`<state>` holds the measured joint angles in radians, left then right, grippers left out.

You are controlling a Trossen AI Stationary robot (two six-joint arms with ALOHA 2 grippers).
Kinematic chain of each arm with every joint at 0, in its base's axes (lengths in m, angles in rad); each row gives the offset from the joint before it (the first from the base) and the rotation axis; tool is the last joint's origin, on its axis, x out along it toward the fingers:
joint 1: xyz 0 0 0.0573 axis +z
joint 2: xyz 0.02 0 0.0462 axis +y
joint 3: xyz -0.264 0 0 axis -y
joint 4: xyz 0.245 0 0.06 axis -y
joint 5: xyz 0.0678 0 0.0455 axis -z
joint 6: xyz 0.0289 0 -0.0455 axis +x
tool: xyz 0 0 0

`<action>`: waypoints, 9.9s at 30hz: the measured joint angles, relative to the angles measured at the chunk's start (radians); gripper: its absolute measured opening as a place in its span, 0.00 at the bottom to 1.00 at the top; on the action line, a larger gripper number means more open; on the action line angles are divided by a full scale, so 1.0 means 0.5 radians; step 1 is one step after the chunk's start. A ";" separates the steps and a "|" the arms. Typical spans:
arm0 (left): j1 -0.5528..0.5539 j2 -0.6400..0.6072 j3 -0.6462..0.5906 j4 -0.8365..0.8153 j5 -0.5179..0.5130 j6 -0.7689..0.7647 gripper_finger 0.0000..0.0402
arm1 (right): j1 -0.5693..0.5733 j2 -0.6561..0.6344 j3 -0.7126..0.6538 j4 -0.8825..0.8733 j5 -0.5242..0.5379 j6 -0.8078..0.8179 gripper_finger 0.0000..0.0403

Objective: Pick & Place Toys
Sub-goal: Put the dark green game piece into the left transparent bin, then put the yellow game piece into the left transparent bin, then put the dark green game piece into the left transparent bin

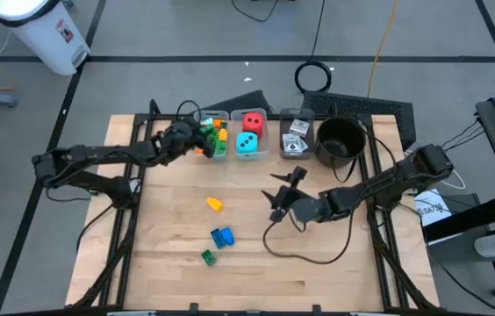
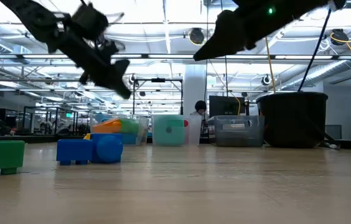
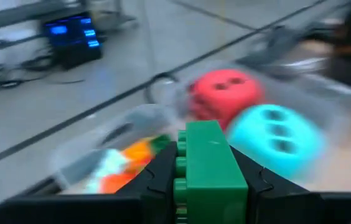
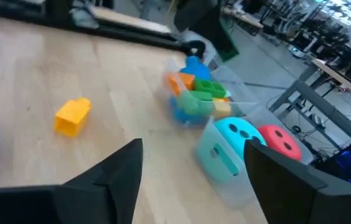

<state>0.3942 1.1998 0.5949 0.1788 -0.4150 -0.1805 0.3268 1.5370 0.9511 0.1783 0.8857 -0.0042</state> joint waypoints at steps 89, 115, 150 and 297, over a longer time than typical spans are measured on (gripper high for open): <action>-0.885 0.567 0.303 0.179 0.713 0.316 0.34 | -0.176 0.155 -0.434 0.931 -0.691 0.097 0.61; -1.038 0.566 0.583 0.484 0.516 0.361 0.34 | -0.217 0.498 -0.433 2.318 -1.051 -0.134 0.72; 0.287 0.542 0.581 -0.079 0.307 0.227 0.34 | -0.223 0.498 -0.435 1.965 -1.092 -0.189 0.48; -0.589 -0.416 0.600 -1.096 -0.003 0.215 0.37 | -0.218 0.498 -0.435 1.909 -1.097 -0.120 0.48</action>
<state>0.0998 0.9919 0.8951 -0.3690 -0.4164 -0.0730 0.2180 1.7863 0.7338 1.1328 0.3370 -0.0643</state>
